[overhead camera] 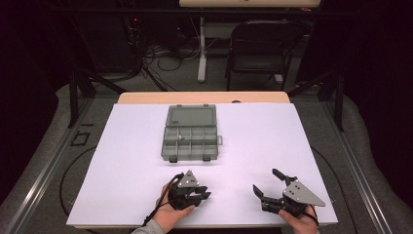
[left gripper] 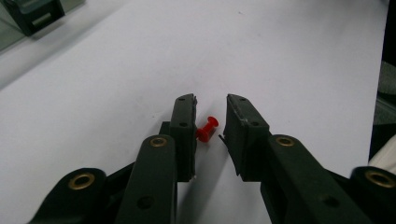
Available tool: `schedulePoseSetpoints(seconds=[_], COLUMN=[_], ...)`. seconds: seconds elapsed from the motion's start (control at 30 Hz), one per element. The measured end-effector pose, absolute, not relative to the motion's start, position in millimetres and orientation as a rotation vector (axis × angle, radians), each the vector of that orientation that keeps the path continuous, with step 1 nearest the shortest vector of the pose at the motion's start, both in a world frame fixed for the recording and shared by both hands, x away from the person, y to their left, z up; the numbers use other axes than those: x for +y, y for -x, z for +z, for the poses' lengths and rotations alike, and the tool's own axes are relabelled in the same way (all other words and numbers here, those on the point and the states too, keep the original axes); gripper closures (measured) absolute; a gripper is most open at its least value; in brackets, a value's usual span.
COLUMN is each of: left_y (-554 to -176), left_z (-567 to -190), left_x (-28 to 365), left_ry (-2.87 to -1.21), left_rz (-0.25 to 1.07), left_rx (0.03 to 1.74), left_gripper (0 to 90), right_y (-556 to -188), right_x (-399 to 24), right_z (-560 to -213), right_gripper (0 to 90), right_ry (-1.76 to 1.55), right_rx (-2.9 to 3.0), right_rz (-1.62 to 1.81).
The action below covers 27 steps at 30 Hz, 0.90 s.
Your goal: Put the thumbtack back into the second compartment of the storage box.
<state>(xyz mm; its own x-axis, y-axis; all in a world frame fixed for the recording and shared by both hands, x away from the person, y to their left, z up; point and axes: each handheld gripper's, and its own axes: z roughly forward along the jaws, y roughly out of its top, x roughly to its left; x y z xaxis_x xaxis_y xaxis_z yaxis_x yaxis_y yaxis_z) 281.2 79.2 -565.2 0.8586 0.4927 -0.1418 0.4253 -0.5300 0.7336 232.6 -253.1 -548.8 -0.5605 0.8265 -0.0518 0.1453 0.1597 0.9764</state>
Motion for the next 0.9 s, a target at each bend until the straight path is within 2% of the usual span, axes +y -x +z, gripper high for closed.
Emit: schedulePoseSetpoints(seconds=[0.27, 0.9], left_y=[-278.5, -280.7], left_z=[-566.3, -566.2], left_x=[78.6, 79.8], left_ry=[-2.198, -2.178], left_rz=[0.146, 0.103], left_rx=[0.686, 0.729], left_gripper=[82.4, 83.7], right_y=[-232.5, -232.5], right_x=[-252.9, -252.9], right_z=[-548.9, -548.8], right_gripper=[14.0, 14.1], right_ry=[-0.923, -0.922], right_rx=[1.834, 1.834], right_rz=[1.440, 1.439])
